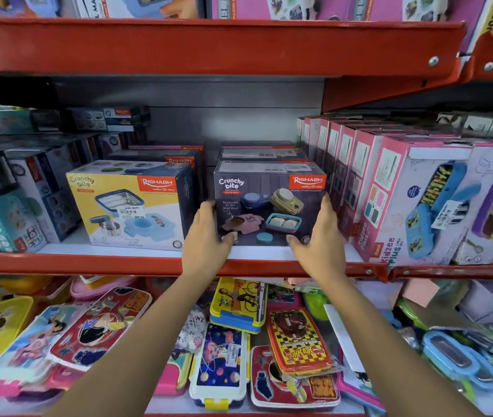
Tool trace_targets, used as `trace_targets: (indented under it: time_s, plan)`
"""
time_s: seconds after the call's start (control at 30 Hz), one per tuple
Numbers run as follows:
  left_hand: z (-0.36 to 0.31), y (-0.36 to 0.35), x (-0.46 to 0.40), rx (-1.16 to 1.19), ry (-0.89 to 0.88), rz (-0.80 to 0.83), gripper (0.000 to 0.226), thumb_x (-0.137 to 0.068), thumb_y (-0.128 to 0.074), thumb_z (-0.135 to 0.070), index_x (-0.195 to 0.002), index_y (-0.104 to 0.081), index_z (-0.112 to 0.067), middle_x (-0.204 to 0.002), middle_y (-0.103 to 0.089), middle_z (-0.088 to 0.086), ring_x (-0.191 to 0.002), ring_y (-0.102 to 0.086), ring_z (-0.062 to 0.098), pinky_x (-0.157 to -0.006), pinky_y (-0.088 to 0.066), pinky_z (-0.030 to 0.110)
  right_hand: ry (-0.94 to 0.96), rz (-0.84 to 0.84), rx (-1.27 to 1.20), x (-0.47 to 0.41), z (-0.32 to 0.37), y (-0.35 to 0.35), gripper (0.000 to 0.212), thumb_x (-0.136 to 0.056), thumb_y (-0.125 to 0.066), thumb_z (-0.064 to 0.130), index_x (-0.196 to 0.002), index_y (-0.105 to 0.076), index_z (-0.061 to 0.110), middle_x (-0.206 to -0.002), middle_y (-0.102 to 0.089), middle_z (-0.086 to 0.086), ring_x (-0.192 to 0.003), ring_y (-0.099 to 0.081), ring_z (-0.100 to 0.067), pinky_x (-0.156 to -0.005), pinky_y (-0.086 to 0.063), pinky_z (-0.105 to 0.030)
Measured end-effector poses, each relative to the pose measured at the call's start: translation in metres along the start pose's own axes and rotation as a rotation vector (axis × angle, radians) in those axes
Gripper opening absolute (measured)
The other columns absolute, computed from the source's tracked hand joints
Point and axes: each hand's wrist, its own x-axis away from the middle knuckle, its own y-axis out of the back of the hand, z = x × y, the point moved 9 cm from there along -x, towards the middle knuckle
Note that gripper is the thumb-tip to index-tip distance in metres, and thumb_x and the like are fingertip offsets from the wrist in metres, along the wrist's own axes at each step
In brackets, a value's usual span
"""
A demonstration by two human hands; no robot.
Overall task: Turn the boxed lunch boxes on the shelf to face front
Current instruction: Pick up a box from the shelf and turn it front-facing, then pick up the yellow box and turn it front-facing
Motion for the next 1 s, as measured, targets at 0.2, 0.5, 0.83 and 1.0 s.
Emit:
trace_targets:
  time_s: [0.2, 0.5, 0.83, 1.0]
  plan:
    - [-0.008, 0.021, 0.025, -0.267, -0.267, -0.135, 0.066, -0.098, -0.052, -0.037, -0.151, -0.028, -0.005, -0.159, -0.032, 0.013, -0.149, -0.024, 0.028, -0.119, -0.021, 0.040, 0.193, -0.151, 0.236, 0.020, 0.033, -0.011, 0.094, -0.092, -0.046, 0.058, -0.153, 0.006, 0.009, -0.162, 0.006, -0.014, -0.150, 0.006, -0.027, -0.121, -0.006, -0.045]
    - [0.057, 0.076, 0.029, -0.435, -0.359, -0.151, 0.075, -0.099, -0.034, -0.053, -0.156, -0.010, -0.011, -0.163, -0.002, 0.010, -0.151, 0.015, 0.018, -0.123, 0.000, 0.046, 0.284, -0.155, 0.314, 0.056, 0.112, -0.071, 0.083, -0.096, -0.037, 0.057, -0.154, 0.003, 0.011, -0.163, 0.003, -0.011, -0.150, 0.006, -0.026, -0.121, -0.005, -0.049]
    - [0.131, 0.148, -0.006, -0.082, -0.097, -0.091, 0.097, -0.092, -0.044, -0.062, -0.156, 0.011, -0.013, -0.163, 0.021, 0.007, -0.150, 0.020, 0.019, -0.119, 0.002, 0.033, 0.269, -0.018, 0.032, 0.057, 0.189, -0.137, 0.088, -0.094, -0.032, 0.063, -0.153, 0.008, 0.013, -0.164, 0.004, -0.005, -0.150, 0.001, -0.018, -0.120, -0.019, -0.039]
    - [0.161, 0.149, -0.029, 0.343, 0.174, 0.034, 0.098, -0.086, -0.050, -0.069, -0.157, -0.004, -0.019, -0.163, -0.022, 0.009, -0.149, -0.022, 0.025, -0.116, -0.022, 0.030, -0.087, 0.136, -0.284, 0.045, 0.185, -0.144, 0.084, -0.088, -0.036, 0.069, -0.149, -0.023, 0.014, -0.135, -0.055, -0.012, -0.122, -0.053, -0.031, -0.082, -0.042, -0.037]
